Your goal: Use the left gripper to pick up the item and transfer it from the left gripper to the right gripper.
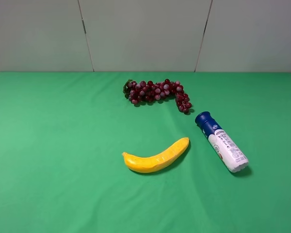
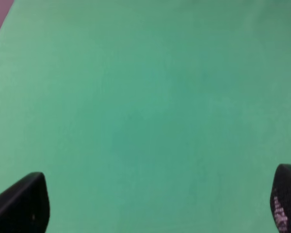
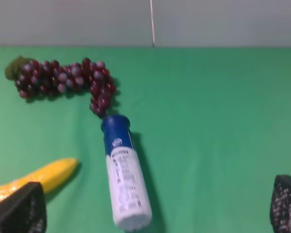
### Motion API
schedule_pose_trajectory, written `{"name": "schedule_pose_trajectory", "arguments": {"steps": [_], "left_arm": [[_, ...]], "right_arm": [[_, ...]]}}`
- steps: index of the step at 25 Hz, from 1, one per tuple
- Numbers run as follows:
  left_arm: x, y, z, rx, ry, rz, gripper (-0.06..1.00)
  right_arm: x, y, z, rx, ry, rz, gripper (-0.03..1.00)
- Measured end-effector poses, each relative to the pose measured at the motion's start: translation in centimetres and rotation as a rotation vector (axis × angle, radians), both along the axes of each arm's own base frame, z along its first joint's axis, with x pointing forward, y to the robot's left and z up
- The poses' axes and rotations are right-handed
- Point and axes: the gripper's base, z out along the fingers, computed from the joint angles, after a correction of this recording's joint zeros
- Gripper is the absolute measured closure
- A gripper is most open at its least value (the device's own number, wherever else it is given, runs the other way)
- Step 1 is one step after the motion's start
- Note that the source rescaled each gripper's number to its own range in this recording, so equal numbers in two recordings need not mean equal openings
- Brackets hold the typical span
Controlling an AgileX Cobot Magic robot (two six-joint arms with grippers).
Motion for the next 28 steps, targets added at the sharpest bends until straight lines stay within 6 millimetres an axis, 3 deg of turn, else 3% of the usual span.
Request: {"name": "schedule_pose_trajectory", "arguments": {"steps": [4, 16, 28], "left_arm": [[0.0, 0.0, 0.0, 0.0, 0.0, 0.0, 0.1], [0.0, 0.0, 0.0, 0.0, 0.0, 0.0, 0.1], [0.0, 0.0, 0.0, 0.0, 0.0, 0.0, 0.1]], "right_arm": [[0.6, 0.2, -1.5, -0.012, 0.06, 0.001, -0.03], [0.7, 0.2, -1.5, -0.006, 0.06, 0.0, -0.03], [0.6, 0.3, -1.5, 0.002, 0.059, -0.274, -0.03]]}}
